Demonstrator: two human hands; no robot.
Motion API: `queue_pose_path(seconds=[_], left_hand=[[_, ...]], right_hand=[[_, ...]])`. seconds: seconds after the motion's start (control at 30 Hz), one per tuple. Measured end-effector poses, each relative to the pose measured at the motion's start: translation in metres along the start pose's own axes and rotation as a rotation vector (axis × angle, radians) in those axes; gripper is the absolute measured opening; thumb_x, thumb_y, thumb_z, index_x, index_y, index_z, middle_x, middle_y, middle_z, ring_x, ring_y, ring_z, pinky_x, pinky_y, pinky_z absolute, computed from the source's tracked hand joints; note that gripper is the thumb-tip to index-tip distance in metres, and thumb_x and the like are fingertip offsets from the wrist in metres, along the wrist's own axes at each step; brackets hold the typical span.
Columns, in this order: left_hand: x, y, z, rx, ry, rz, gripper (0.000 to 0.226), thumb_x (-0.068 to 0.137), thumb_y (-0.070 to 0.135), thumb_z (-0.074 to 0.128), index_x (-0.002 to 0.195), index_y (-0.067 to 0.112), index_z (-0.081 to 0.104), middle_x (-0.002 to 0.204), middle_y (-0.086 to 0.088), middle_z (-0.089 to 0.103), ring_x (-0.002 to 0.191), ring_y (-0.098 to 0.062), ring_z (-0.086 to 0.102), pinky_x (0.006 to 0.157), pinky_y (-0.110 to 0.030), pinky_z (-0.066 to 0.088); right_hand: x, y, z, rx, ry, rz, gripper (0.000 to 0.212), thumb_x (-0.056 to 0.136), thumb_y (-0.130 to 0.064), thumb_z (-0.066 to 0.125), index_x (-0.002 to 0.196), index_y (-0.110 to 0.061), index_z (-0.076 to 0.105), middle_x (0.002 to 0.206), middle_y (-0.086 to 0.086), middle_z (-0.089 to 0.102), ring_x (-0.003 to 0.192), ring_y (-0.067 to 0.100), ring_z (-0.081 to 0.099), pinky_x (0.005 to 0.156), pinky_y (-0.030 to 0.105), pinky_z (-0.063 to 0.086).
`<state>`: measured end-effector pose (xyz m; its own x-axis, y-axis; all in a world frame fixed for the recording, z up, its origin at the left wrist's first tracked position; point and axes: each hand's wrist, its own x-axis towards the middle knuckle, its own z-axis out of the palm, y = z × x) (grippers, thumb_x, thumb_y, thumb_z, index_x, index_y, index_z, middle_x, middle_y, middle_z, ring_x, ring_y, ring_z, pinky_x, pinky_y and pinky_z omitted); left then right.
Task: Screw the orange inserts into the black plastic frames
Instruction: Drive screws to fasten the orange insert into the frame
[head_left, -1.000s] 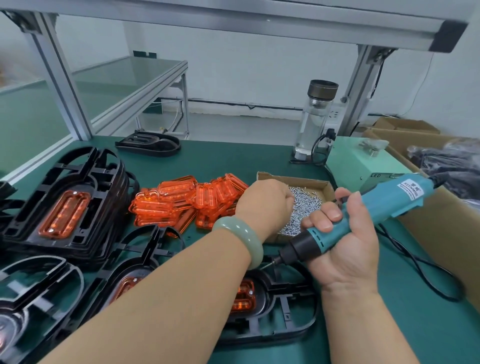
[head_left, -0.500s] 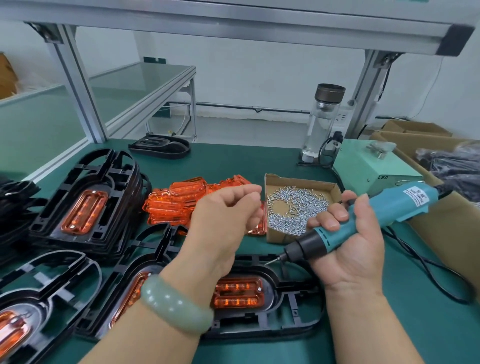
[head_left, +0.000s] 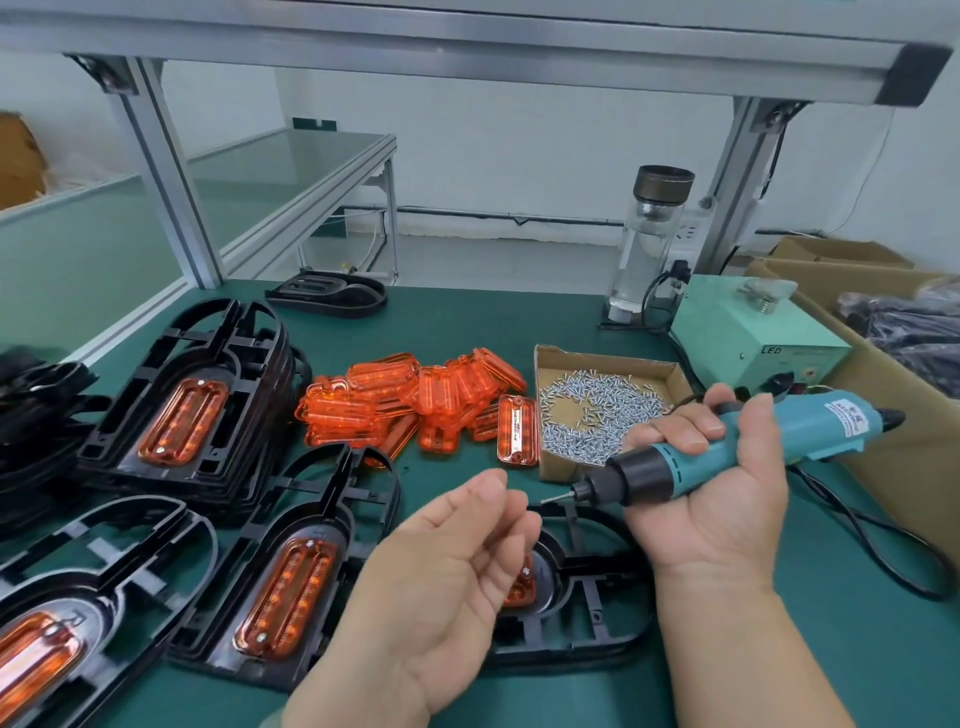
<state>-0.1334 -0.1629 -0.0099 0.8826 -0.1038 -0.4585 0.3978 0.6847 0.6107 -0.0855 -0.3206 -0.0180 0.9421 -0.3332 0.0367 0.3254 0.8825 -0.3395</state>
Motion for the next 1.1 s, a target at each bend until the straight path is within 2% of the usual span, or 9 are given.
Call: queue_pose_path(seconds=[0.1,0.23,0.37,0.6,0.83,1.0,1.1], left_hand=[[-0.003,-0.003,0.003,-0.028,-0.007,-0.088,0.017,0.066,0.009,0.066,0.079,0.0,0.071,0.072,-0.015,0.069,0.058,-0.021,0.069,0.044,-0.019,0.052],[-0.006,-0.006,0.007,-0.07,-0.068,-0.189,0.013,0.06,0.008,0.066,0.065,0.0,0.074,0.073,-0.016,0.069,0.059,-0.026,0.069,0.043,-0.021,0.053],[-0.006,-0.007,0.008,-0.089,-0.09,-0.224,0.011,0.063,0.008,0.066,0.064,0.0,0.075,0.074,-0.016,0.069,0.061,-0.026,0.07,0.045,-0.021,0.054],[-0.007,-0.008,0.012,-0.094,-0.104,-0.208,0.011,0.063,0.006,0.065,0.063,-0.001,0.074,0.072,-0.017,0.069,0.059,-0.026,0.069,0.045,-0.021,0.054],[-0.008,-0.009,0.01,-0.098,-0.096,-0.175,0.02,0.065,0.006,0.065,0.084,-0.003,0.068,0.072,-0.016,0.068,0.059,-0.026,0.069,0.045,-0.021,0.054],[-0.009,-0.01,0.009,-0.086,-0.127,-0.15,0.012,0.066,0.005,0.065,0.067,-0.002,0.074,0.073,-0.017,0.069,0.059,-0.025,0.069,0.048,-0.021,0.055],[-0.009,-0.011,0.009,-0.094,-0.128,-0.128,0.013,0.068,0.005,0.064,0.073,-0.003,0.072,0.073,-0.017,0.069,0.059,-0.025,0.069,0.047,-0.021,0.055]], right_hand=[[0.0,-0.001,0.0,0.02,-0.005,-0.004,0.019,0.083,-0.043,0.056,0.084,-0.024,0.055,0.058,-0.013,0.043,0.044,0.0,0.043,0.055,0.017,0.044],[-0.001,-0.001,0.001,0.01,-0.028,-0.007,0.021,0.083,-0.046,0.054,0.085,-0.025,0.053,0.058,-0.013,0.043,0.045,0.0,0.043,0.055,0.017,0.044],[-0.002,0.001,0.003,0.011,-0.032,-0.013,0.02,0.086,-0.045,0.053,0.086,-0.025,0.052,0.058,-0.013,0.043,0.044,0.0,0.043,0.054,0.016,0.044],[-0.002,0.002,0.003,0.009,-0.023,-0.011,0.021,0.09,-0.044,0.05,0.086,-0.024,0.052,0.057,-0.012,0.042,0.044,0.001,0.044,0.053,0.017,0.046],[-0.002,0.002,0.004,0.004,-0.017,-0.012,0.021,0.09,-0.044,0.05,0.085,-0.024,0.052,0.057,-0.012,0.042,0.044,0.0,0.043,0.053,0.016,0.045],[-0.003,0.002,0.005,0.019,-0.016,-0.015,0.019,0.085,-0.043,0.053,0.085,-0.024,0.052,0.058,-0.013,0.042,0.044,0.0,0.043,0.053,0.016,0.044],[-0.003,0.003,0.005,0.014,-0.015,-0.02,0.019,0.085,-0.044,0.053,0.086,-0.024,0.052,0.058,-0.013,0.042,0.044,0.0,0.042,0.053,0.016,0.044]])
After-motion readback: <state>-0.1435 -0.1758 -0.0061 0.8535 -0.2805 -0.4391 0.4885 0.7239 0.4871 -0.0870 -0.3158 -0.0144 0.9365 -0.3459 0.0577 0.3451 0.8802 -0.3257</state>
